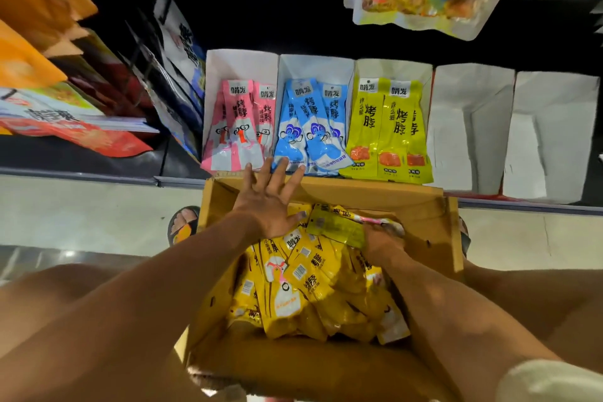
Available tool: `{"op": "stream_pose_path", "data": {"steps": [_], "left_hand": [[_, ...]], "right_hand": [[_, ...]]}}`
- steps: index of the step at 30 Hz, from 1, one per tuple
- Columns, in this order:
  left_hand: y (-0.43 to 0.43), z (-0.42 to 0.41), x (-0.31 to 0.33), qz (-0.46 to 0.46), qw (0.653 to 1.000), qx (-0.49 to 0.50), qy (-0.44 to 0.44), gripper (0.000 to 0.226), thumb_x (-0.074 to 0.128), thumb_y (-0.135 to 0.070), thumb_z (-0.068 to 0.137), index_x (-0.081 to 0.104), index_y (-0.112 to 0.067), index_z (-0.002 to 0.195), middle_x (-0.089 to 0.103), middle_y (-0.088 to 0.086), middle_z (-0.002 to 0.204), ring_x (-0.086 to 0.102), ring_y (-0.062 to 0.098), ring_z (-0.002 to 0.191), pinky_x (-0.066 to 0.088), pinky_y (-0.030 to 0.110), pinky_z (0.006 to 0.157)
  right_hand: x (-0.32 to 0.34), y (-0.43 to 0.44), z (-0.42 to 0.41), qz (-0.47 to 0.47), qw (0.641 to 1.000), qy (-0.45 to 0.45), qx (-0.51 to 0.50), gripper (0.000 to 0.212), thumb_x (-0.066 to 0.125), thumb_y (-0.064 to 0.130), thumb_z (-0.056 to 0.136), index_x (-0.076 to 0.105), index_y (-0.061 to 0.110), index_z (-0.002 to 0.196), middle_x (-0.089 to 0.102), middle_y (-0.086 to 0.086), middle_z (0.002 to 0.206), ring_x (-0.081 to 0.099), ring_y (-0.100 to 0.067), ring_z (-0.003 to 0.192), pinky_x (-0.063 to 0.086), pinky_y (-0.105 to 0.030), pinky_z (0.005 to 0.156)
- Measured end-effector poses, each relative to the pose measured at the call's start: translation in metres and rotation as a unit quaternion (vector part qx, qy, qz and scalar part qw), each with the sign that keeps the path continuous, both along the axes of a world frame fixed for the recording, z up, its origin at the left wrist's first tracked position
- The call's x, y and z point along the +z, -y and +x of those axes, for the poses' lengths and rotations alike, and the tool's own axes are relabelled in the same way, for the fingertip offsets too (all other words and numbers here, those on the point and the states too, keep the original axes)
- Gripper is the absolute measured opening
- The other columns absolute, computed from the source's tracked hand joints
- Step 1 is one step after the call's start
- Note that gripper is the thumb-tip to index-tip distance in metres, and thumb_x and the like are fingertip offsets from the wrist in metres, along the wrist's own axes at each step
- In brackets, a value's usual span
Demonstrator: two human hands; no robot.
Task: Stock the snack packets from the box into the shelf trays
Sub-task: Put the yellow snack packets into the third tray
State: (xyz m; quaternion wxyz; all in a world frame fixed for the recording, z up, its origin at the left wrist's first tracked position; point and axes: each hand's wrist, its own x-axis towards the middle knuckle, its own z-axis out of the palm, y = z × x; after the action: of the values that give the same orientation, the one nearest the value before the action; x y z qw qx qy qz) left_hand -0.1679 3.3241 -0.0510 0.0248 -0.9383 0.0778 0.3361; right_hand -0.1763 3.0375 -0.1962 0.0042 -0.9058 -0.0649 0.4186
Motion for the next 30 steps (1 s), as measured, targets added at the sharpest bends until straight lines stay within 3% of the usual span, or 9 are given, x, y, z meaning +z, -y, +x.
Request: {"op": "stream_pose_path", "data": {"steps": [5, 8, 15, 20, 22, 26, 30], "left_hand": [[0.002, 0.002, -0.001, 0.02, 1.0, -0.005, 0.002, 0.095, 0.018, -0.082, 0.092, -0.046, -0.036, 0.145, -0.043, 0.007, 0.159, -0.038, 0.036, 0.146, -0.015, 0.067, 0.118], [0.002, 0.002, -0.002, 0.026, 1.0, -0.011, 0.005, 0.095, 0.018, -0.082, 0.092, -0.045, -0.035, 0.145, -0.041, 0.009, 0.159, -0.037, 0.037, 0.147, -0.014, 0.068, 0.118], [0.0, 0.002, -0.005, 0.022, 1.0, 0.0, 0.007, 0.092, 0.018, -0.081, 0.092, -0.043, -0.038, 0.147, -0.04, 0.007, 0.16, -0.037, 0.036, 0.147, -0.016, 0.067, 0.118], [-0.003, -0.001, -0.005, 0.007, 1.0, 0.003, 0.005, 0.094, 0.018, -0.084, 0.091, -0.042, -0.039, 0.147, -0.04, 0.006, 0.161, -0.039, 0.035, 0.146, -0.018, 0.066, 0.118], [-0.001, 0.0, -0.001, 0.013, 1.0, 0.001, -0.01, 0.095, 0.02, -0.084, 0.091, -0.041, -0.039, 0.148, -0.039, 0.006, 0.161, -0.037, 0.035, 0.147, -0.017, 0.066, 0.118], [0.0, 0.006, 0.015, -0.001, 0.998, 0.018, -0.059, 0.096, 0.032, -0.079, 0.093, -0.034, -0.041, 0.152, -0.033, 0.002, 0.164, -0.032, 0.031, 0.151, -0.017, 0.063, 0.12], [-0.001, 0.005, 0.035, -0.057, 0.995, 0.058, -0.06, 0.082, 0.032, -0.072, 0.099, -0.013, -0.042, 0.161, -0.019, -0.003, 0.17, -0.02, 0.025, 0.156, -0.011, 0.057, 0.125]], "right_hand": [[-0.013, 0.001, -0.001, -0.014, 0.999, 0.032, 0.009, 0.067, 0.059, 0.042, 0.093, 0.029, 0.025, 0.151, 0.04, -0.011, 0.148, 0.037, -0.038, 0.136, 0.036, -0.047, 0.109], [-0.018, 0.002, 0.001, -0.017, 0.999, 0.033, -0.011, 0.063, 0.055, 0.037, 0.093, 0.032, 0.03, 0.15, 0.043, -0.009, 0.145, 0.04, -0.034, 0.135, 0.039, -0.046, 0.108], [-0.011, -0.008, -0.001, -0.021, 0.999, 0.046, -0.006, 0.053, 0.061, 0.031, 0.088, 0.047, 0.02, 0.138, 0.046, -0.013, 0.136, 0.04, -0.034, 0.13, 0.041, -0.045, 0.108], [0.013, -0.006, 0.001, 0.02, 0.999, 0.036, -0.013, 0.032, 0.055, 0.02, 0.091, 0.055, 0.025, 0.122, 0.055, -0.008, 0.125, 0.062, -0.034, 0.11, 0.056, -0.048, 0.087], [0.029, -0.007, 0.002, 0.012, 0.999, 0.052, -0.002, 0.032, 0.052, 0.018, 0.092, 0.058, 0.027, 0.122, 0.064, -0.007, 0.118, 0.066, -0.032, 0.105, 0.057, -0.045, 0.085], [0.063, -0.011, 0.007, -0.002, 0.997, 0.069, 0.03, 0.045, 0.057, 0.017, 0.093, 0.054, 0.036, 0.134, 0.066, -0.003, 0.125, 0.065, -0.027, 0.115, 0.055, -0.04, 0.092], [0.103, -0.009, 0.015, 0.053, 0.996, 0.054, 0.039, 0.05, 0.064, 0.029, 0.09, 0.052, 0.035, 0.139, 0.059, -0.001, 0.138, 0.056, -0.026, 0.127, 0.05, -0.041, 0.101]]}}
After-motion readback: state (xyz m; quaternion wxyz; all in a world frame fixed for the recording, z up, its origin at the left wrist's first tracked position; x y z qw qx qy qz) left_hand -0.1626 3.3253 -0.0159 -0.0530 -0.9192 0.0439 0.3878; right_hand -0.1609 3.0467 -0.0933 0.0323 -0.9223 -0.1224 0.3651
